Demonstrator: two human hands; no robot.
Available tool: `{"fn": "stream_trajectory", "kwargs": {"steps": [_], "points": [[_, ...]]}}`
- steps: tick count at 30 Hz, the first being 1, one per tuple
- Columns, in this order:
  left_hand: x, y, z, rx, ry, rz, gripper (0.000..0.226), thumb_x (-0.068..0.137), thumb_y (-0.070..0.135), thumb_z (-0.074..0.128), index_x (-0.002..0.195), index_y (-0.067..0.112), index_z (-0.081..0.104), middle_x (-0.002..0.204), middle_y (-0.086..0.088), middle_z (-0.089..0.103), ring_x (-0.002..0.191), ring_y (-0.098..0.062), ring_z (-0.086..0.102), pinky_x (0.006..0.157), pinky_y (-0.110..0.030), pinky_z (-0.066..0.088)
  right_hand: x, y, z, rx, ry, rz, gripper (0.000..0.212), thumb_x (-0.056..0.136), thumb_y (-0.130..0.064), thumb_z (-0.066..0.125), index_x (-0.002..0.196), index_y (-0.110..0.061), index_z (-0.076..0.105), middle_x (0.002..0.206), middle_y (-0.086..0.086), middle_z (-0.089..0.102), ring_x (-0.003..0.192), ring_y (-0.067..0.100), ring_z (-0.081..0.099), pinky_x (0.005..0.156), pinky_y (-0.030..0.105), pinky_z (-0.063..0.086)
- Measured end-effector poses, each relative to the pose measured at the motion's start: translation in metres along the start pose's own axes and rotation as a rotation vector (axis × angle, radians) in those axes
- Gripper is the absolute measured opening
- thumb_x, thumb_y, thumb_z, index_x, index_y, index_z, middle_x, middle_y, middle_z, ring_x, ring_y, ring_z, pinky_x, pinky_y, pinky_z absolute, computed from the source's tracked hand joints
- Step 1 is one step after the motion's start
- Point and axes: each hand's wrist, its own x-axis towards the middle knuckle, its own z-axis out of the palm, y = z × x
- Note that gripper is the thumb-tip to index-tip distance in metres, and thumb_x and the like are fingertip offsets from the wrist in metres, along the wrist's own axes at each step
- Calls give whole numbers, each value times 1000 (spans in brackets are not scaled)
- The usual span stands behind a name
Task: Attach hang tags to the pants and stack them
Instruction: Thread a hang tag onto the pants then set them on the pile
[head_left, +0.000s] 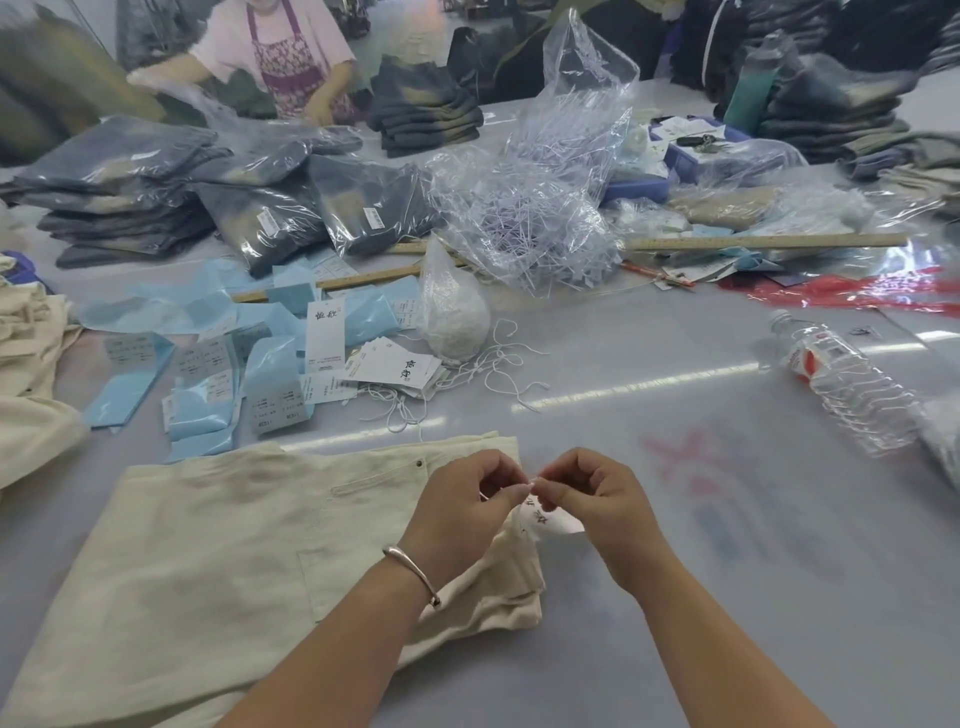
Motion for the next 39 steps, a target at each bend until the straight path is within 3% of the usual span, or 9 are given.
{"fn": "stream_trajectory", "kwargs": {"steps": [6,12,18,27,31,39], "points": [[-4,2,1,63,15,20,23,82,9,72,72,28,63,62,13,61,60,2,53,61,-10,40,-3,1,2,175,-17,94,14,81,10,65,80,-3,70,65,10,64,60,15,59,61,20,50],[-5,0,2,63,30,-22,9,82,11,71,75,14,67,63,9,62,59,-1,51,59,-12,40,-5,-1,6,295,-58,146,8,83,10,60,86,5,65,67,9,64,60,15,59,61,20,51],[-6,3,0,81,23,-32,10,83,11,68,74,14,65,61,11,57,56,1,49,58,-11,38,-6,-3,9,249,-73,139,8,85,11,58,88,7,64,67,8,63,61,14,58,62,19,49],[-9,0,-1,203,16,-42,4,83,14,67,80,15,67,63,12,59,59,1,51,59,-10,37,-8,-2,17,-107,-7,20,13,82,9,66,80,-4,69,67,2,67,64,11,61,62,21,49],[-7,-2,-10,5,-74,-61,9,83,8,72,78,12,67,67,5,65,59,-6,58,63,-19,48,-9,-5,17,-53,-16,41,14,82,9,66,78,-4,69,64,0,67,60,9,60,61,19,49],[-8,-15,-16,-404,-186,-272,14,87,-5,64,81,6,58,70,-5,63,58,-10,55,57,-17,45,-9,-5,29,-84,-17,61,10,83,13,62,80,4,67,63,5,64,58,9,57,58,19,47]]}}
